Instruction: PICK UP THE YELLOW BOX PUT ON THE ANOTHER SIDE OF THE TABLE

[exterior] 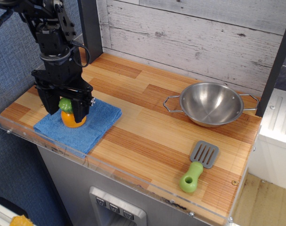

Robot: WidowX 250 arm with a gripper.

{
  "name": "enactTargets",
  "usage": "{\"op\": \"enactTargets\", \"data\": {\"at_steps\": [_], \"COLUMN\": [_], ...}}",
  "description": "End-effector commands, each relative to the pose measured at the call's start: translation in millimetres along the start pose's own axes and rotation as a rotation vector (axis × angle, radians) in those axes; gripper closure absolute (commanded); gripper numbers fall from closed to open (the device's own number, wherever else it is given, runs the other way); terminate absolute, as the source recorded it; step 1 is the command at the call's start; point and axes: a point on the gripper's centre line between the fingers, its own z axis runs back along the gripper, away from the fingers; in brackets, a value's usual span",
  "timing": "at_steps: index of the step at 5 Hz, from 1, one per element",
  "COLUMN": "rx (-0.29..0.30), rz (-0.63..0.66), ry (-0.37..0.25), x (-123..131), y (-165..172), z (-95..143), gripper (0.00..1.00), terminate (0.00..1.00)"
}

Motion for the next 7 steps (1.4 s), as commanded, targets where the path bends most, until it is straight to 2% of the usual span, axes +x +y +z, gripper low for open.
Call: {"op": "enactTargets", "data": {"at_steps": [1, 2, 3, 4, 5, 6, 7], "rx": [0.048, 0.028, -0.040, -0.076, -0.071, -0.030, -0.030], "rz": [-0.045, -0.047, -0.006, 0.020, 0.007, 0.026, 0.026], "ry": [-0.110, -0.197, -0.177, -0.165, -0.142, -0.101, -0.101], "x": [0.9, -8.4, -17.9, -19.9, -16.9, -18.1, -18.1], "y": [-6.8, -10.6, -15.7, -24.4, -32.0, -32.5, -32.5], "z": [41.1, 76.2, 91.9, 92.5, 85.4, 78.7, 78.7], "gripper": [0.00, 0.00, 0.00, 0.00, 0.00, 0.00, 0.00], "terminate": [0.00, 0.00, 0.00, 0.00, 0.00, 0.00, 1.00]}}
